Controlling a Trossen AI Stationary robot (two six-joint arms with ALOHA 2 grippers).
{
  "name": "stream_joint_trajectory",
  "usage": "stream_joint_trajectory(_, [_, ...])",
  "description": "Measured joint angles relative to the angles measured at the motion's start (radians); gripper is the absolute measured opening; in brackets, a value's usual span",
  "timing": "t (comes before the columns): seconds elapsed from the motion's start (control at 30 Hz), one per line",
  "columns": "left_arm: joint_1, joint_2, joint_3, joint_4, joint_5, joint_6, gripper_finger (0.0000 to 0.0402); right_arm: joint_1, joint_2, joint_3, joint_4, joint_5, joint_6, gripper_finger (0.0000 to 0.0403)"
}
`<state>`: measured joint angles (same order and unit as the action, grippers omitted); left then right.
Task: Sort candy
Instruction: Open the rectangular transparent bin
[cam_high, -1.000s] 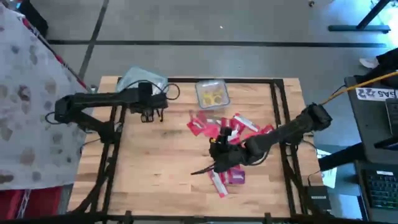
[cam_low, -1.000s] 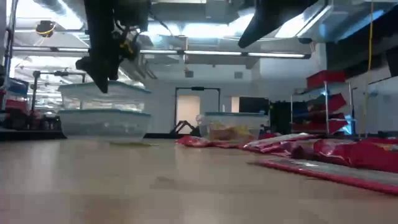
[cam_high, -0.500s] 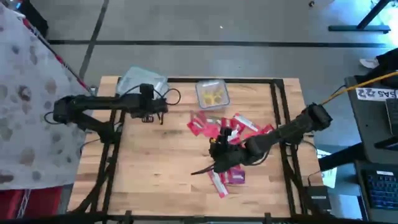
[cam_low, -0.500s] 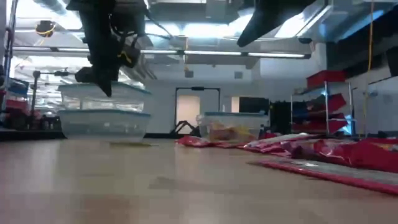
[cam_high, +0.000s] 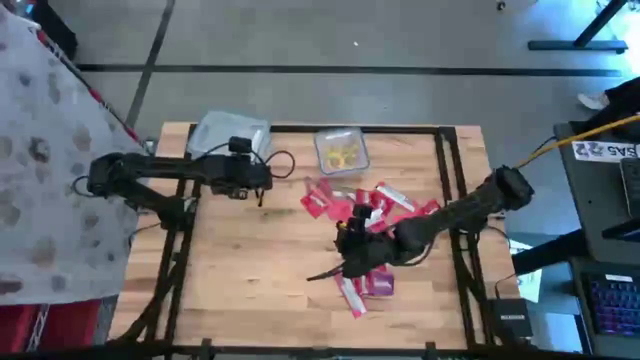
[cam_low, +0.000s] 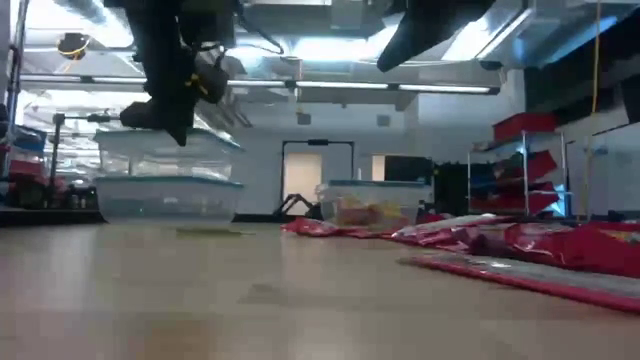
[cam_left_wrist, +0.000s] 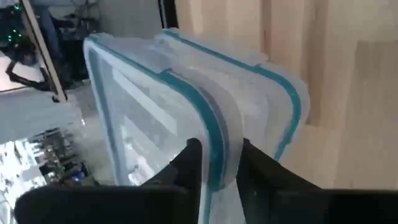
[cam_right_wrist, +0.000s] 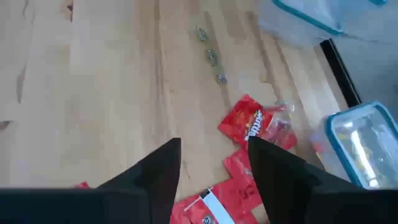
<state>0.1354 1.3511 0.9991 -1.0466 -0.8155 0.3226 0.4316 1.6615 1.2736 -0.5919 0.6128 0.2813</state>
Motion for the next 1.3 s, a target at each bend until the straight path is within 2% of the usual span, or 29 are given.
stream_joint_trajectory(0.4, [-0.161,0.000,0.143,-0.078,-0.097,-0.079,0.0052,0.001,-0.001,0.000,-0.005,0.015,0.002,0.0175])
stream_joint_trajectory(0.63, [-0.345,0.005,0.219,-0.073,-0.092,-0.172,0.0052,0.031,-0.064,0.000,-0.128,0.142,0.089,0.0175])
stream_joint_trajectory(0.8, [-0.495,0.036,0.241,-0.026,-0.018,-0.282,0.0050,0.093,-0.149,0.000,-0.194,0.239,0.164,0.0175])
stream_joint_trajectory(1.03, [-0.694,0.165,0.241,0.099,0.015,-0.378,0.0050,0.167,-0.209,0.000,-0.166,0.311,0.189,0.0175])
stream_joint_trajectory(1.3, [-0.850,0.361,0.241,0.336,-0.021,-0.385,0.0050,0.179,-0.209,0.000,-0.158,0.312,0.220,0.0175])
